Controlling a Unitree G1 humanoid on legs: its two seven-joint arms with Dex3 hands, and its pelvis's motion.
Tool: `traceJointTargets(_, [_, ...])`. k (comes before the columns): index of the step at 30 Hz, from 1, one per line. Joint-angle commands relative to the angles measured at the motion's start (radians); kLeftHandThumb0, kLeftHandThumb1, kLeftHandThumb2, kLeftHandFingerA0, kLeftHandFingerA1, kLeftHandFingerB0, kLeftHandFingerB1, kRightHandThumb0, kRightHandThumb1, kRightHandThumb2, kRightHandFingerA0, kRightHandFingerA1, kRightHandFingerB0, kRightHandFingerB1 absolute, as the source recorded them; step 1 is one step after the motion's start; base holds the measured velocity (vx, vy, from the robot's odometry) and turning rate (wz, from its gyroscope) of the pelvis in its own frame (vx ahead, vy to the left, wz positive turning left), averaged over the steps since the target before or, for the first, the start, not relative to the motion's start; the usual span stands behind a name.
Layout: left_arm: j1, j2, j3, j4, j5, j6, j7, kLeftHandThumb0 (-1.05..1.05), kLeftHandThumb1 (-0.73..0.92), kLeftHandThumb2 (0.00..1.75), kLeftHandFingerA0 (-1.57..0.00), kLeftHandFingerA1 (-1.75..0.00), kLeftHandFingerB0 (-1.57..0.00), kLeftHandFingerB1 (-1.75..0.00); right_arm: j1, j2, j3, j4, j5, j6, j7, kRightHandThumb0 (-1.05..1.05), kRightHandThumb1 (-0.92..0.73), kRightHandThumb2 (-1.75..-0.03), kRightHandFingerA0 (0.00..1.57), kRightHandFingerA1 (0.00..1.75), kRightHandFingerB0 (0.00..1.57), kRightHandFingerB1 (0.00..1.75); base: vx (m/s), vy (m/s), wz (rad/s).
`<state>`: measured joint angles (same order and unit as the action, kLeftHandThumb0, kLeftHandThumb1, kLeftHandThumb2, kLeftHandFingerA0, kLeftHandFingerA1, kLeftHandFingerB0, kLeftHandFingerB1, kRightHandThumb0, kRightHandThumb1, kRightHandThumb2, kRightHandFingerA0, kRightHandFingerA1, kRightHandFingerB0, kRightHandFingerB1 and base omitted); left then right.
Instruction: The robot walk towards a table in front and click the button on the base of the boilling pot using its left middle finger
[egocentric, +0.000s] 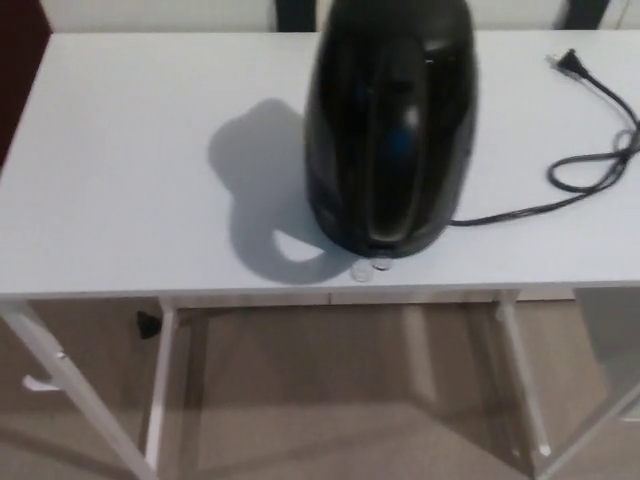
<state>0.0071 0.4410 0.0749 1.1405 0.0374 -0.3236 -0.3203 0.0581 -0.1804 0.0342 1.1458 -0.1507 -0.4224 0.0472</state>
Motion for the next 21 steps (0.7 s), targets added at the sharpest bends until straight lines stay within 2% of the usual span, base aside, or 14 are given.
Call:
traceJointTargets(1, [-0.018, 0.016, 0.002, -0.015, -0.001, 0.009, -0.019, -0.52, 0.43, 0.73, -0.49, -0.48, -0.39, -0.44, -0.017, -0.016, -0.01, -0.011, 0.01, 0.021, 0.007, -0.34, -0.57, -0.57, 0.86, 0.5, 0.52, 0.41, 0.08, 0.072, 0.16])
traceJointTargets(6, [-0.033, 0.02, -0.008, -0.024, 0.012, 0.006, -0.005, -0.52, 0.44, 0.73, -0.49, -0.48, -0.38, -0.44, -0.03, -0.016, -0.013, -0.019, 0.012, 0.026, 0.013, -0.37, -0.56, -0.56, 0.87, 0.5, 0.52, 0.41, 0.03, 0.02, 0.02])
traceJointTargets(10, [-0.036, 0.022, -0.004, -0.021, 0.003, -0.002, -0.017, -0.52, 0.43, 0.73, -0.51, -0.48, -0.39, -0.44, -0.04, -0.009, -0.012, -0.013, 0.007, 0.039, -0.001, -0.35, -0.55, -0.57, 0.93, 0.51, 0.54, 0.41, 0.0, 0.0, 0.0])
traceJointTargets(21, [-0.041, 0.023, -0.028, -0.033, 0.026, -0.024, 0.002, -0.53, 0.44, 0.74, -0.52, -0.49, -0.39, -0.44, -0.056, -0.012, 0.001, -0.008, -0.01, 0.043, -0.017, -0.37, -0.56, -0.57, 0.93, 0.51, 0.54, 0.41, 0.0, 0.0, 0.0])
